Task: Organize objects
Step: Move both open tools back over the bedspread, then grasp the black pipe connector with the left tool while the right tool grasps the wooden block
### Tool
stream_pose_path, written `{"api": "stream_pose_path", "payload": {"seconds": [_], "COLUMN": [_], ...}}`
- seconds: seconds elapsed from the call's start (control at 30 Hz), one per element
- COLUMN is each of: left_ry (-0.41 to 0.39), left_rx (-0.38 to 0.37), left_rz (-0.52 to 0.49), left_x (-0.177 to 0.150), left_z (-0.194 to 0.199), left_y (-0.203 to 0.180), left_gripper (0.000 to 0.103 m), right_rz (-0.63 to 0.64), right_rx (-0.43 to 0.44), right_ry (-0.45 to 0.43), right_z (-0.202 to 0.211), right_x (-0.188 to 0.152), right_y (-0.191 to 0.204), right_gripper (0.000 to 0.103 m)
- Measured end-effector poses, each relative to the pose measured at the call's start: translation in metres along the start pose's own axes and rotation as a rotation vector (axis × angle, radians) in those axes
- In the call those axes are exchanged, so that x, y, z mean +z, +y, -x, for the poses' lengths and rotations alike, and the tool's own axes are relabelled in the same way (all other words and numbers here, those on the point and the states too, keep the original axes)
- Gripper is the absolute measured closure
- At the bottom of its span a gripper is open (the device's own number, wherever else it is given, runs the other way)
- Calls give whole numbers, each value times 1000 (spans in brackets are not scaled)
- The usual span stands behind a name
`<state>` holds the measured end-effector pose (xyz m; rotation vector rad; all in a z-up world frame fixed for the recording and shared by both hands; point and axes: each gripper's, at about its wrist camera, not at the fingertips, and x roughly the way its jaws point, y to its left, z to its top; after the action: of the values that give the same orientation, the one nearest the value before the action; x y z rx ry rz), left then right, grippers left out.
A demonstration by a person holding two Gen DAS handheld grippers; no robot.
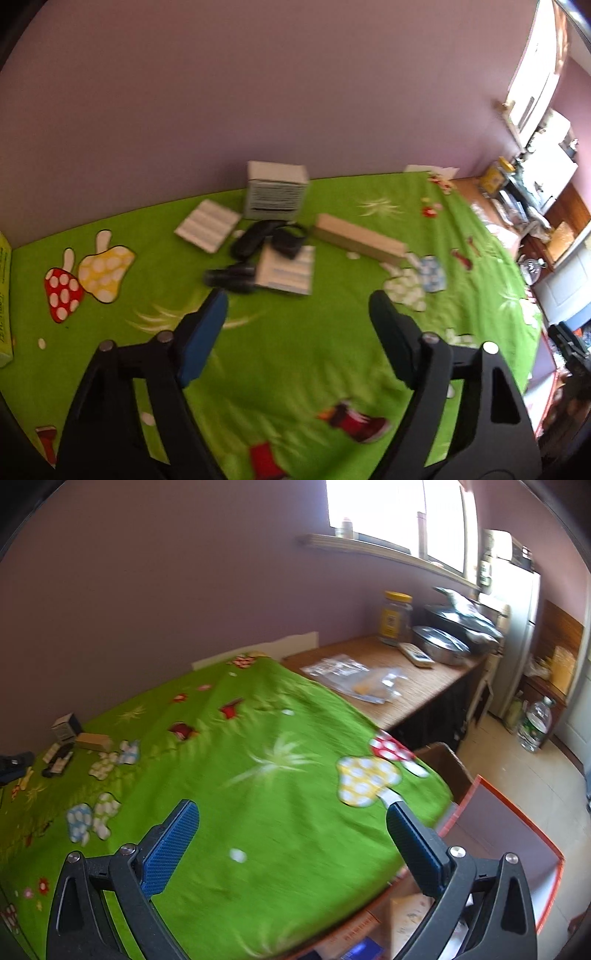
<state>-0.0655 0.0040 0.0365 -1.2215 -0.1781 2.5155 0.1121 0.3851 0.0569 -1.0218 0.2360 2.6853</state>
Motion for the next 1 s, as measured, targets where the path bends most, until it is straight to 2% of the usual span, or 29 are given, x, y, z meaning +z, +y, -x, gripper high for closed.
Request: {"api": "stream_pose_path", "payload": {"seconds": [0.17, 0.37, 0.7, 0.8, 1.0], "left_ry": [15, 18, 5, 1, 9], "left_rx": [78, 104, 75, 68, 64], "left_rz": [-34, -29, -41, -49, -55], "left_x": [0, 1, 1, 3, 3], "left_z": [-17, -35, -46, -45, -42], "left_y": [14, 23, 28, 31, 37], "left_gripper": [28, 35, 47, 53, 57], "right_rz": [20, 55, 133, 176, 287], "right_rx": [83, 150, 207, 222, 231], "right_ry": [4, 22, 44, 46, 58], "right_z": [-13, -25, -36, -39, -52], "right_x": [12, 21, 33, 38, 45], "right_y": [24, 53, 104, 124, 164], "right_gripper": [0, 0, 0, 0, 0]}}
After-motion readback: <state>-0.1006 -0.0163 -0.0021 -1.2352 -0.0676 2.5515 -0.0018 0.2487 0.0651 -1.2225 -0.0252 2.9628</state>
